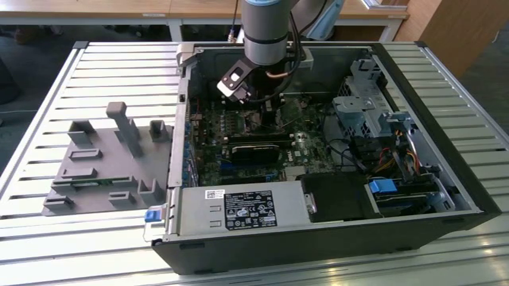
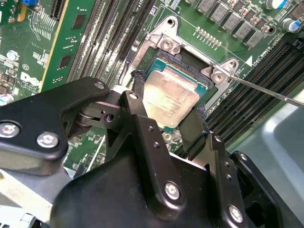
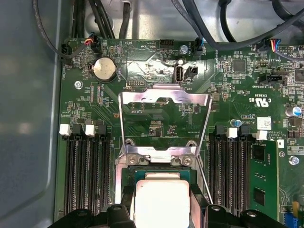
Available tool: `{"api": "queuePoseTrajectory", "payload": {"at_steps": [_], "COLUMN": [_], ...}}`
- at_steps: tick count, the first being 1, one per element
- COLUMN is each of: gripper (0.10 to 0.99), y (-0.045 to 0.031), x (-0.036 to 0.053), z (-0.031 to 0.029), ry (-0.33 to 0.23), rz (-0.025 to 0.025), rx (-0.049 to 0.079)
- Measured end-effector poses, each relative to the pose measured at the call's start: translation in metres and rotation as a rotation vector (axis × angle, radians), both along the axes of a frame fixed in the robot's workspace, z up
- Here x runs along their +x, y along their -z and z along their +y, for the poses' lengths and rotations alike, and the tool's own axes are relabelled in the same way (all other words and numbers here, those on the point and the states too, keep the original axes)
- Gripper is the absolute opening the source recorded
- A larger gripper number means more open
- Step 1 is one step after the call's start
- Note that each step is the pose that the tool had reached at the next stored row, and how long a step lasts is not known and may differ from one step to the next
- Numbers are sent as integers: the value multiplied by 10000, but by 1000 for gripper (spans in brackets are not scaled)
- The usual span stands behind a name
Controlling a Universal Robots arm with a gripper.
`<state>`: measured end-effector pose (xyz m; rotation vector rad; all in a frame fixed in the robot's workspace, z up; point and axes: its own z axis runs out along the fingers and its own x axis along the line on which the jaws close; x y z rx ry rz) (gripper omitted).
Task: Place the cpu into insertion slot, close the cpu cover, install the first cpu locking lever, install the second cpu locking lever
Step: 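Place the cpu into insertion slot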
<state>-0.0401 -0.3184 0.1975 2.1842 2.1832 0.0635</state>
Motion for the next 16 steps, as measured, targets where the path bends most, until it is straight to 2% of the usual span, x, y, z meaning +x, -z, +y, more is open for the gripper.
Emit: {"api": "queuePoseTrajectory", "payload": {"at_steps": [16], "gripper": [545], "y": [35], "x": [-2], "z": [1], "ry": [0], "rz": [-1], "rx": [-13]}}
